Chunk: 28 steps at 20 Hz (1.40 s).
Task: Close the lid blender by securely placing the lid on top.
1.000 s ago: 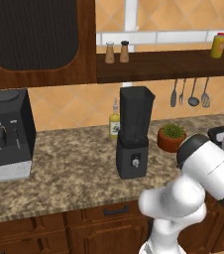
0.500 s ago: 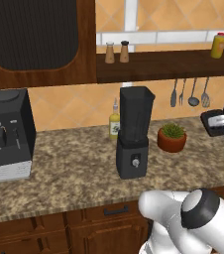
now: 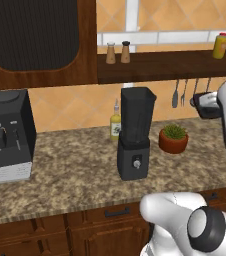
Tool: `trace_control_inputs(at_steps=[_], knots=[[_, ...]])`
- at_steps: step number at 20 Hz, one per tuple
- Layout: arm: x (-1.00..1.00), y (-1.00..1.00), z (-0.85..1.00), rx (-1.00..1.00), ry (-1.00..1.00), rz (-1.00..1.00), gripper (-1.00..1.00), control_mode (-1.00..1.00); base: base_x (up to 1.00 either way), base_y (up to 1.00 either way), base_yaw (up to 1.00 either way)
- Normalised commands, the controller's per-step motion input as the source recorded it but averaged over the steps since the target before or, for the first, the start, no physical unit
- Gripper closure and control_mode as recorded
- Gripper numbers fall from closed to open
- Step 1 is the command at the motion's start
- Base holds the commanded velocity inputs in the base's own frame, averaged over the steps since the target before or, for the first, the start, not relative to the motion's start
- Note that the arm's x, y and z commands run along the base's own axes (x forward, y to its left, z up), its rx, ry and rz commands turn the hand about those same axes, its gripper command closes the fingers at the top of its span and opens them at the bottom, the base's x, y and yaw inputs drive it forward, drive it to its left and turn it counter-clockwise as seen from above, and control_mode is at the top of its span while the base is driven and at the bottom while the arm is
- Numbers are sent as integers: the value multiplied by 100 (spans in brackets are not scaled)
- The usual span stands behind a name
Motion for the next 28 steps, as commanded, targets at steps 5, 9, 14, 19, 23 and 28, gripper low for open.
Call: trace_control_inputs(at_steps=[5, 9, 14, 19, 23, 28], knots=[[0, 52, 44, 8, 20, 0, 100, -100, 0, 0, 0], [0, 59, 25, 6, 24, 0, 100, -100, 0, 0, 0], [1, 62, 20, 3, 18, 0, 100, -100, 0, 0, 0], [2, 69, 8, 0, 5, 0, 100, -100, 0, 0, 0], [8, 70, 0, 0, 0, 0, 100, -100, 0, 0, 0], [18, 66, 0, -5, 0, 0, 100, -100, 0, 0, 0]])
